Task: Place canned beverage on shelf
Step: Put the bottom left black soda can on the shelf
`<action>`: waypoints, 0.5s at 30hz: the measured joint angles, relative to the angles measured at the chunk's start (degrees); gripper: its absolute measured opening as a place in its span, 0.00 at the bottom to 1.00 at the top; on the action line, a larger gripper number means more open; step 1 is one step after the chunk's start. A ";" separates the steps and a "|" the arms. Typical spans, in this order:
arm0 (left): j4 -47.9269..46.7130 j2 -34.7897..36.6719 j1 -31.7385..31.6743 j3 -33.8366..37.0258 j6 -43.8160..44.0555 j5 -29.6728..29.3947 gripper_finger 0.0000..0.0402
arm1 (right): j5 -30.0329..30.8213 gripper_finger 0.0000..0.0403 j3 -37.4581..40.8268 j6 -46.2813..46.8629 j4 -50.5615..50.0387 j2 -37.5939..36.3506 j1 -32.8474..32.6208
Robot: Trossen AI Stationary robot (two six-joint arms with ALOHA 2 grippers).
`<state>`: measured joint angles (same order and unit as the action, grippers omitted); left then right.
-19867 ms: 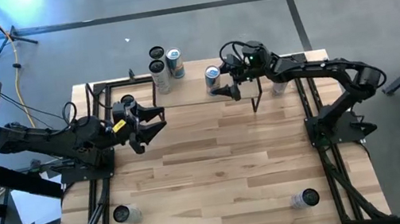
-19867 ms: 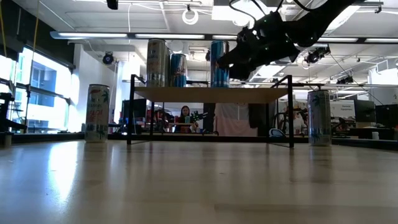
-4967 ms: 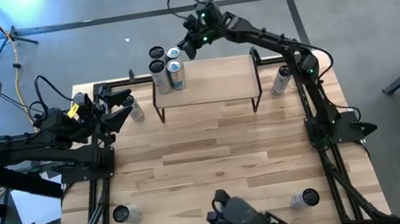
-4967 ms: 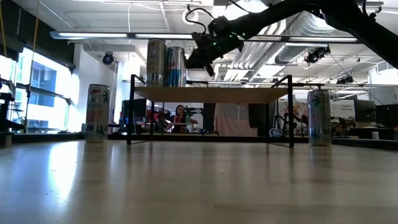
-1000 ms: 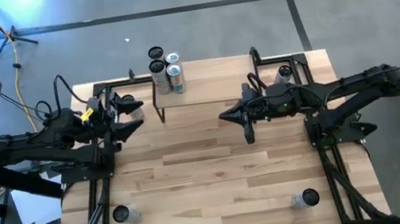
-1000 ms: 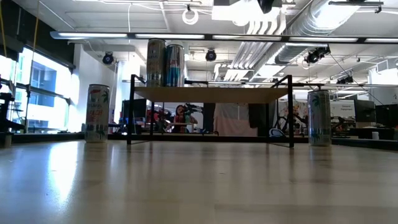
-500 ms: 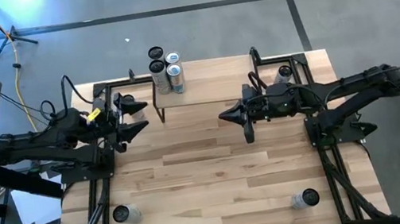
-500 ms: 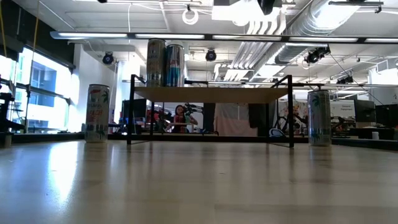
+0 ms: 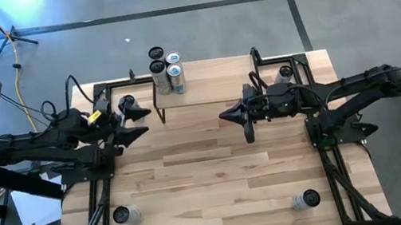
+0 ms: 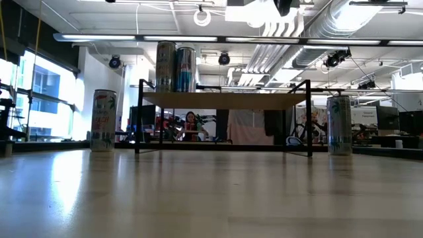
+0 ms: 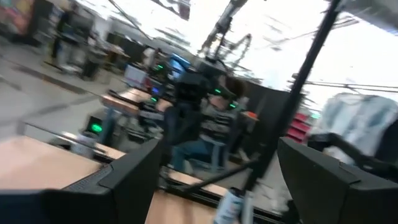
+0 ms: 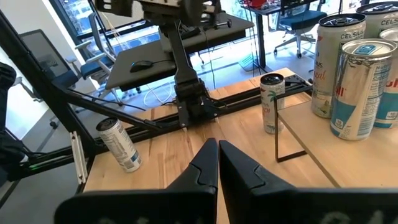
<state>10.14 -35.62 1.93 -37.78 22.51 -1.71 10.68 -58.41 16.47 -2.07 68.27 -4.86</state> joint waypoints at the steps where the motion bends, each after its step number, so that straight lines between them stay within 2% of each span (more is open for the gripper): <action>1: -0.43 0.00 0.00 -0.10 1.05 1.20 0.74 | 0.04 0.00 0.00 0.00 0.00 0.00 0.00; 4: -6.21 0.00 0.82 -2.84 4.08 3.61 0.74 | 0.07 0.00 0.00 0.00 0.00 0.02 0.00; 9: -23.04 -2.00 4.91 -11.81 4.69 3.74 0.74 | 0.11 0.00 0.00 0.00 0.00 0.02 0.00; 12: -33.99 -4.82 8.77 -18.30 7.21 2.55 0.74 | 0.12 0.00 0.00 0.00 0.00 0.02 0.00; 15: -47.71 -9.04 13.42 -24.65 13.74 0.51 0.74 | 0.18 0.00 0.00 0.00 -0.03 0.02 0.00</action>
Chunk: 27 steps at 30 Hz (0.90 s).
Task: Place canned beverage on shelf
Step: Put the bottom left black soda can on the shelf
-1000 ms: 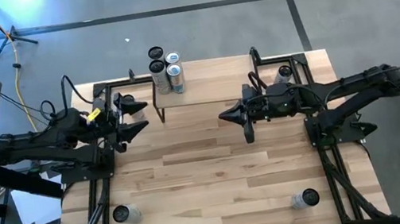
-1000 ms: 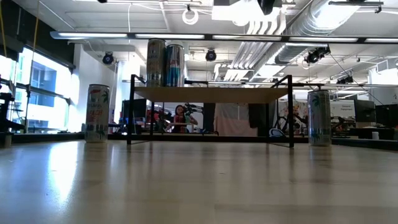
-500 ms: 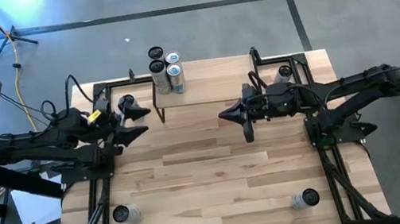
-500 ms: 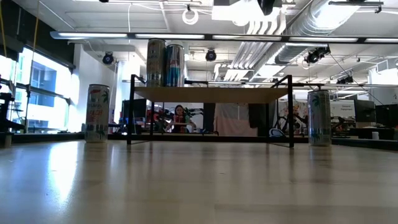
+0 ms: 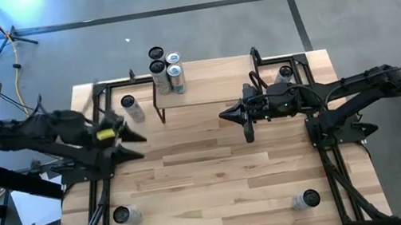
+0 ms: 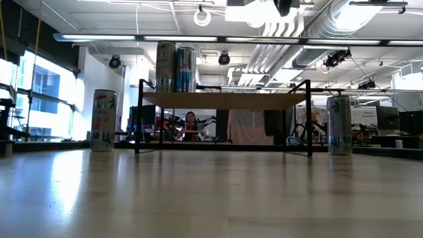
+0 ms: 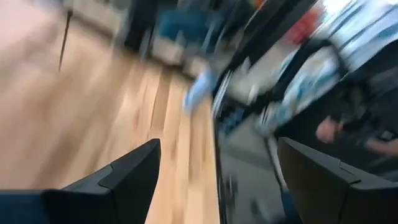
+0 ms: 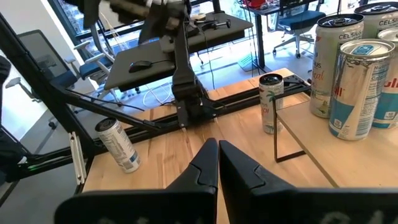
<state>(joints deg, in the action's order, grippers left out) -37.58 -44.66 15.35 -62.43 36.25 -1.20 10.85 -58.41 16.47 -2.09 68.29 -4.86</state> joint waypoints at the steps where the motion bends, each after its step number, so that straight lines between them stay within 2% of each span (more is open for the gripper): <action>1: -4.73 -1.60 1.56 -2.02 2.88 -0.57 0.74 | 0.36 0.00 0.00 0.00 -0.06 0.00 0.00; 7: -30.71 -11.05 11.44 -8.49 24.10 0.58 0.74 | 4.18 0.00 0.70 0.00 -0.61 0.02 0.00; 11: -39.77 -15.98 18.90 -8.57 39.96 2.68 0.74 | 5.73 0.00 1.11 0.02 -2.16 0.02 0.00; 20: -39.09 -22.90 32.69 -8.63 63.92 3.24 0.74 | 5.73 0.00 1.14 0.00 -3.57 0.02 0.00; 27: -37.94 -25.50 39.77 -8.63 72.60 3.32 0.74 | 5.73 0.00 1.16 0.00 -5.06 0.02 0.00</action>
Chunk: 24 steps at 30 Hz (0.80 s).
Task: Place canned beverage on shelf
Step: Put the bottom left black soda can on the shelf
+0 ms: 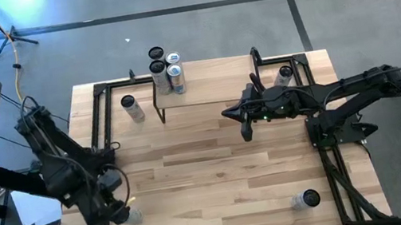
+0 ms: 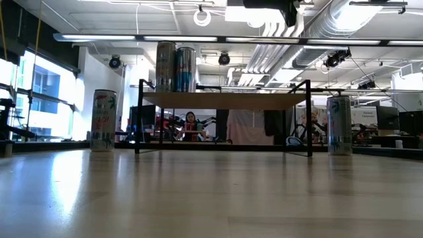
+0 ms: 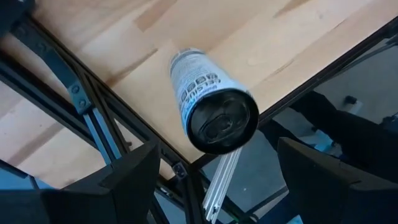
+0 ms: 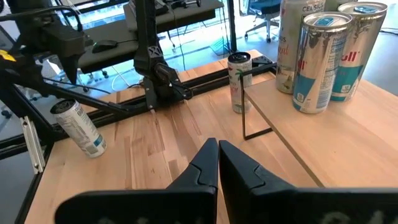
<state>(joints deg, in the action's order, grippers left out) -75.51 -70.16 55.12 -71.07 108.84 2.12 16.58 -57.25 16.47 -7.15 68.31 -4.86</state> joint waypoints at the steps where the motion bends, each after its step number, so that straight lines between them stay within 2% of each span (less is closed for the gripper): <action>1: -0.06 -0.34 0.52 0.00 0.48 -0.22 0.74 | 0.00 0.00 0.00 0.02 -0.14 0.00 0.00; 24: 0.91 -7.46 1.19 0.02 2.03 -1.08 0.74 | 0.63 0.00 0.02 1.50 -0.60 0.00 0.00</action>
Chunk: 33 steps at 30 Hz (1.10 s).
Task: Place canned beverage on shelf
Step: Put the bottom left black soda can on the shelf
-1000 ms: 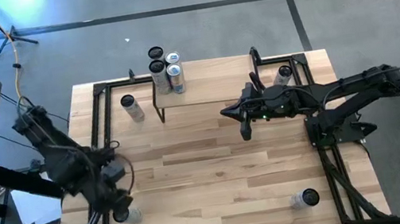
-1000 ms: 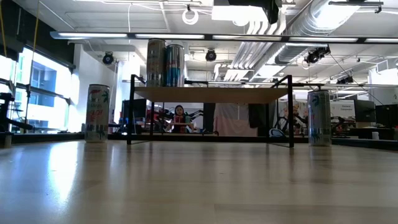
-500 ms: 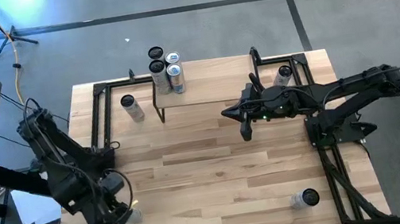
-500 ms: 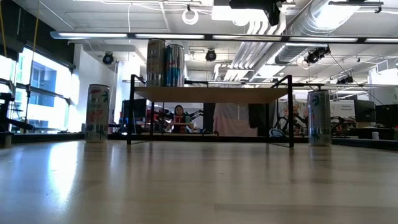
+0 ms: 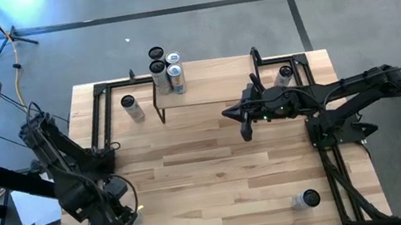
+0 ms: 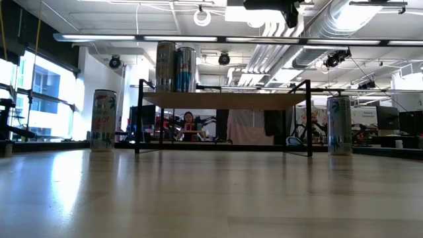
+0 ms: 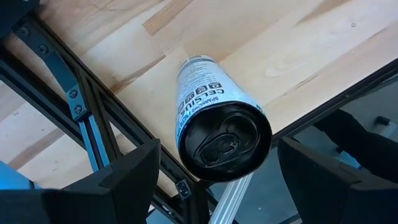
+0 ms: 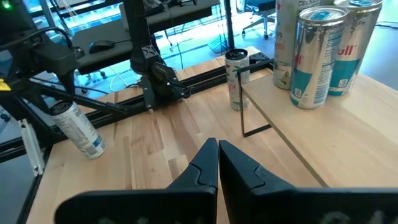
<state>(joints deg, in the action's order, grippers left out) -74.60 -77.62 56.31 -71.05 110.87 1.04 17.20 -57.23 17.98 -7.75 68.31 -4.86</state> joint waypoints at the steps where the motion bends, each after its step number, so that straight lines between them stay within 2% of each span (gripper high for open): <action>1: 0.06 -0.25 0.00 0.00 0.06 0.00 0.74 | 0.47 0.00 0.00 0.02 -0.08 0.00 0.00; 13: 0.34 -2.62 -0.04 0.02 0.04 0.20 0.74 | 1.83 0.00 0.04 0.07 -0.25 0.42 0.00; 20: -0.90 -3.66 -0.17 0.04 0.09 0.20 0.74 | 1.79 0.00 0.08 1.66 0.71 3.97 0.00; 24: -1.08 -3.66 -0.82 0.04 0.07 0.17 0.74 | 1.07 0.00 0.07 4.00 4.54 5.92 0.00; 29: 0.55 -3.67 -1.62 1.64 0.02 -0.02 0.74 | 0.60 0.00 0.05 -0.05 9.34 6.33 -0.04; 33: 1.67 -3.64 -1.60 2.35 0.08 2.61 0.74 | 0.60 0.00 -0.35 -0.46 9.35 6.32 0.35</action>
<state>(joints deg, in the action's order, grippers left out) -72.93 -81.25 54.72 -68.70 110.95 3.65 17.81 -57.58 17.52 1.61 74.63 -4.51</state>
